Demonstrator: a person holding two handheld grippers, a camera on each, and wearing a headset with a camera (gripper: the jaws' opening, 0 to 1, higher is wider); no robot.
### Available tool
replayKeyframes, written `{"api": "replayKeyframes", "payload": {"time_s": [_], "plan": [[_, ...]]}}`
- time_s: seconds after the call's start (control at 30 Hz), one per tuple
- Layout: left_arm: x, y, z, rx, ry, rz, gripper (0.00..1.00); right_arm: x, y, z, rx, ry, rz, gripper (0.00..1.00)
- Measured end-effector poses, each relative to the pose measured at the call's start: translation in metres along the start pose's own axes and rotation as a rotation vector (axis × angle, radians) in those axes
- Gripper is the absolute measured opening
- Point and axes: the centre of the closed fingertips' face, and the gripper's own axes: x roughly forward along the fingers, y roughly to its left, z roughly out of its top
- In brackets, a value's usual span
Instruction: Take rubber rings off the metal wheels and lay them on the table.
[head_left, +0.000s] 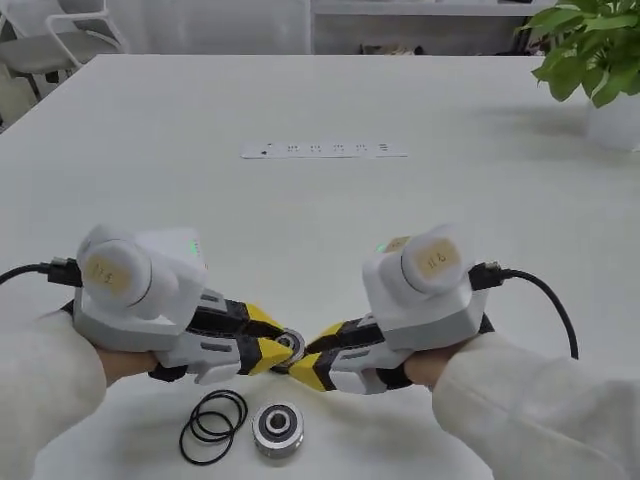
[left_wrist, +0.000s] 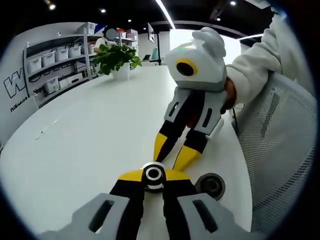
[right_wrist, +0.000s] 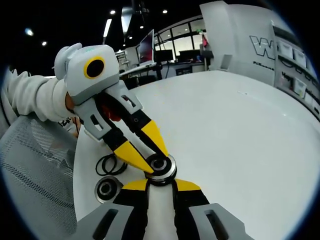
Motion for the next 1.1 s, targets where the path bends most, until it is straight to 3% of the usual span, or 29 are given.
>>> {"api": "replayKeyframes", "payload": {"time_s": [0.1,0.2,0.37,0.77,0.87,1.1], "plan": [[0.0,0.0,0.0,-0.022,0.001,-0.001,0.08,0.0,-0.001,-0.001,-0.008,0.009,0.0,0.11],[-0.001,0.001,-0.001,-0.026,0.001,-0.001,0.07,-0.002,-0.005,-0.002,-0.036,0.006,-0.022,0.0],[-0.002,-0.001,-0.001,-0.02,-0.001,-0.005,0.07,-0.001,-0.005,-0.001,-0.054,0.02,-0.032,0.0],[-0.003,0.001,-0.002,-0.028,0.0,0.001,0.07,-0.009,-0.013,0.006,0.114,-0.042,-0.039,0.0],[-0.002,0.0,-0.001,-0.018,0.005,0.007,0.07,-0.011,-0.009,0.016,0.186,-0.091,-0.014,0.0],[-0.003,0.002,-0.002,-0.011,0.008,0.01,0.07,-0.011,-0.006,0.017,0.177,-0.082,-0.018,0.0]]}}
